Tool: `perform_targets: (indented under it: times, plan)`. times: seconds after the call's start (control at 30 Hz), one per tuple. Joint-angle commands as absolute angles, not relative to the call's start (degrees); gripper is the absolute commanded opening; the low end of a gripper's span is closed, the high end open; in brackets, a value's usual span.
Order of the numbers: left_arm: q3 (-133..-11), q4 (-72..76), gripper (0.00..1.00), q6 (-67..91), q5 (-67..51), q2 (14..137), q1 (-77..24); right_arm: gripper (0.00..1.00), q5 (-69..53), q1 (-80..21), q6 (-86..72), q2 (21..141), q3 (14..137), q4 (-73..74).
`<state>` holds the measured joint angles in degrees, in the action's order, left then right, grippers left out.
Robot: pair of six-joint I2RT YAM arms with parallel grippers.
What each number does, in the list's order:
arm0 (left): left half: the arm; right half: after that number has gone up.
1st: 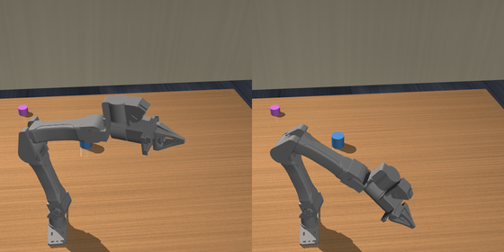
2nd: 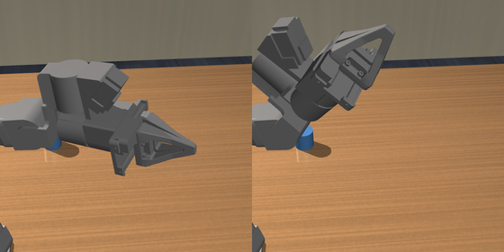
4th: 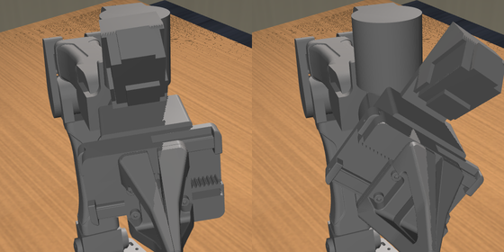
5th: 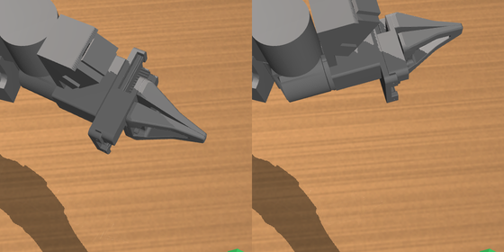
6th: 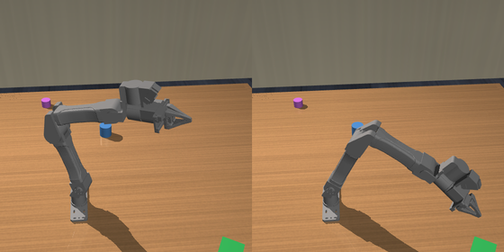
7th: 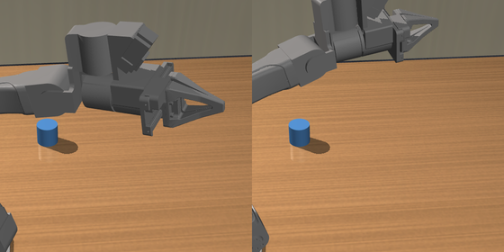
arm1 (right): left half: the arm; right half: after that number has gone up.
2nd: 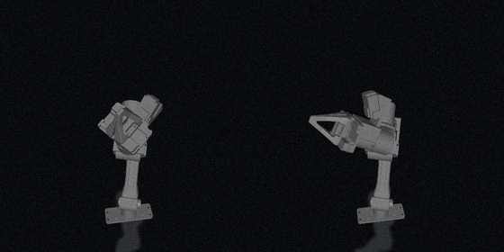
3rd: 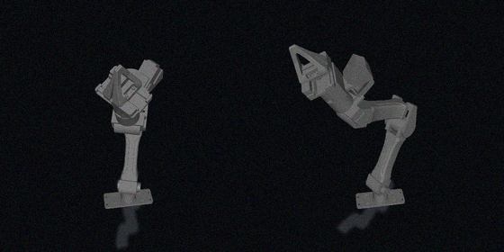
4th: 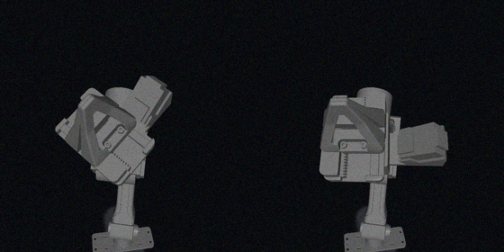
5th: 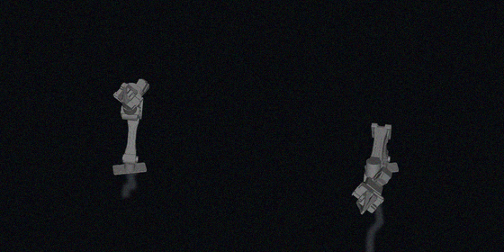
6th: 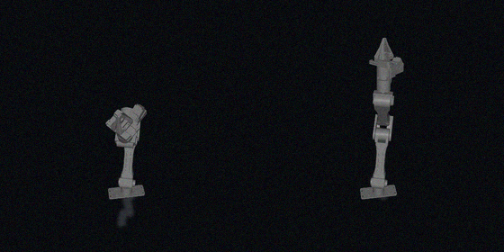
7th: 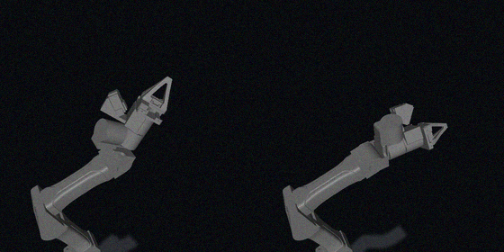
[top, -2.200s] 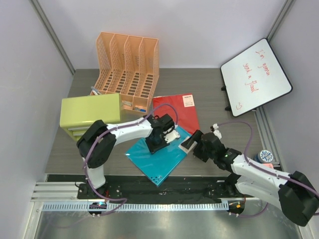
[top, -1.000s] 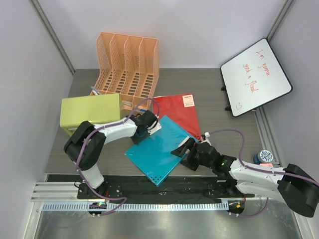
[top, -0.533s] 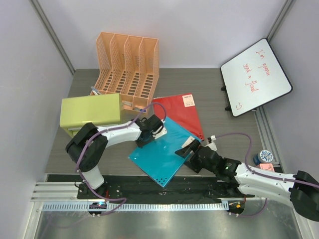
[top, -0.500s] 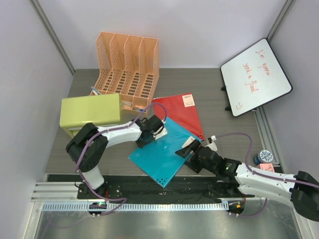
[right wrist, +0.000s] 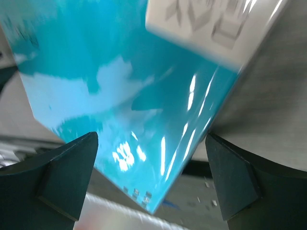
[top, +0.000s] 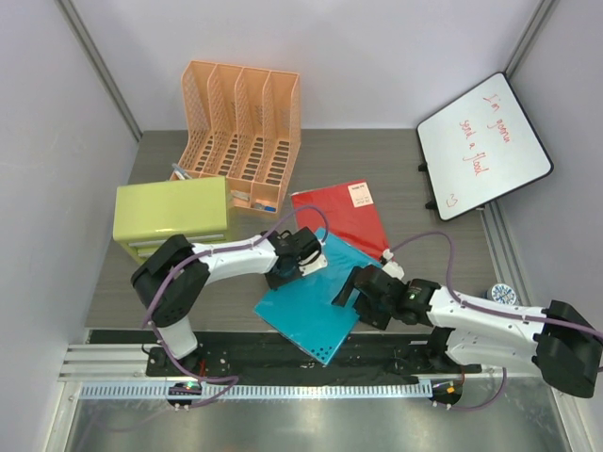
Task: Organize the desk
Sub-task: Pick up the folder from the corner of the board.
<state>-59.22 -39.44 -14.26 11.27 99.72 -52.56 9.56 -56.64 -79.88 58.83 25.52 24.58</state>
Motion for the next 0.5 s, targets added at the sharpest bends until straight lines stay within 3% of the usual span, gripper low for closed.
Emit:
perform_targets:
  times: [0.0, 0.27, 0.47]
  plan:
    - [-58.71, -36.74, 0.27, -9.94, -3.34, 100.72, -55.19, 1.00, 1.24, -58.88, -80.68, 54.68, 24.52, 32.43]
    - [-58.98, -37.27, 0.27, -9.76, -2.64, 100.63, -55.55, 1.00, -1.41, -63.37, -85.78, 48.08, 21.45, 33.23]
    - [-59.33, -37.88, 0.27, -10.10, -1.85, 100.28, -55.55, 1.00, 2.78, -64.86, -89.21, 47.64, 16.53, 24.35]
